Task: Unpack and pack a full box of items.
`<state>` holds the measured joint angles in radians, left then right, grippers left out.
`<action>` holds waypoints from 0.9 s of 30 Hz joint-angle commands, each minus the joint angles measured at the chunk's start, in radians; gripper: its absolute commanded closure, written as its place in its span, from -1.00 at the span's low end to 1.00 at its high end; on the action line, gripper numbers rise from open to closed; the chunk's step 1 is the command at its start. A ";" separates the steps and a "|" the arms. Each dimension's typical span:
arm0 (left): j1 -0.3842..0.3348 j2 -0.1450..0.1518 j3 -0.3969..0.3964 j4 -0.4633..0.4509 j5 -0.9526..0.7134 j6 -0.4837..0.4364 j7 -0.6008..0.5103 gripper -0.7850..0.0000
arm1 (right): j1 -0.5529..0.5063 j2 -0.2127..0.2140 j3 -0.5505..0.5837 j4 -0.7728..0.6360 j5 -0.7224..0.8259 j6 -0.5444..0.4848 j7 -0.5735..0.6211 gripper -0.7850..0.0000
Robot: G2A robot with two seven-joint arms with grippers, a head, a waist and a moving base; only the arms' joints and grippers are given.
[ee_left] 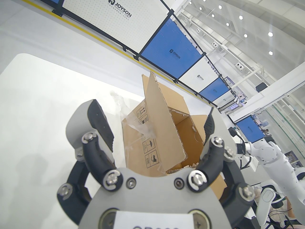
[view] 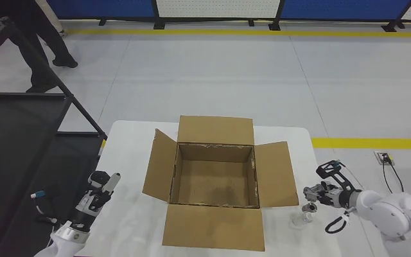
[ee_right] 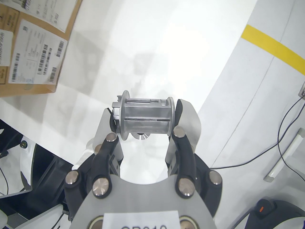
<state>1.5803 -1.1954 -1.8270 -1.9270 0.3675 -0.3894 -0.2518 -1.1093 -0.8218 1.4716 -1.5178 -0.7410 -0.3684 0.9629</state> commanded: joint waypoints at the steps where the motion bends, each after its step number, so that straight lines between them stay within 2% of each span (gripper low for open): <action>1: 0.000 0.000 0.000 0.000 0.000 0.000 0.000 -1.00 | 0.027 -0.007 -0.041 0.041 -0.017 0.002 -0.031 1.00; 6: 0.000 0.000 0.000 0.000 0.000 0.000 0.000 -1.00 | 0.082 -0.023 -0.117 0.115 -0.063 0.024 -0.101 1.00; 15: 0.000 0.000 0.000 0.000 0.000 0.000 0.000 -1.00 | 0.182 -0.049 -0.218 0.254 -0.082 0.015 -0.099 1.00; 16: 0.000 0.000 0.000 0.000 0.000 0.000 0.000 -1.00 | 0.190 -0.051 -0.224 0.265 -0.081 0.012 -0.100 0.88; 17: 0.000 0.000 0.000 0.000 0.000 0.000 0.000 -1.00 | 0.196 -0.052 -0.230 0.274 -0.081 0.009 -0.101 0.66; 20: 0.000 0.000 0.000 0.000 0.000 0.000 0.000 -1.00 | 0.213 -0.056 -0.243 0.297 -0.080 -0.001 -0.096 0.18; 24: 0.000 0.000 0.000 0.000 0.000 0.000 0.000 -1.00 | 0.225 -0.060 -0.252 0.317 -0.083 -0.010 -0.100 -0.01; 27: 0.000 0.000 0.000 0.000 0.000 0.000 0.000 -1.00 | 0.226 -0.060 -0.250 0.325 -0.078 -0.021 -0.104 -0.32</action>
<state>1.5803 -1.1954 -1.8270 -1.9270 0.3675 -0.3894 -0.2518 -0.8829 -0.8819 1.2194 -1.1946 -0.8218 -0.3852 0.8608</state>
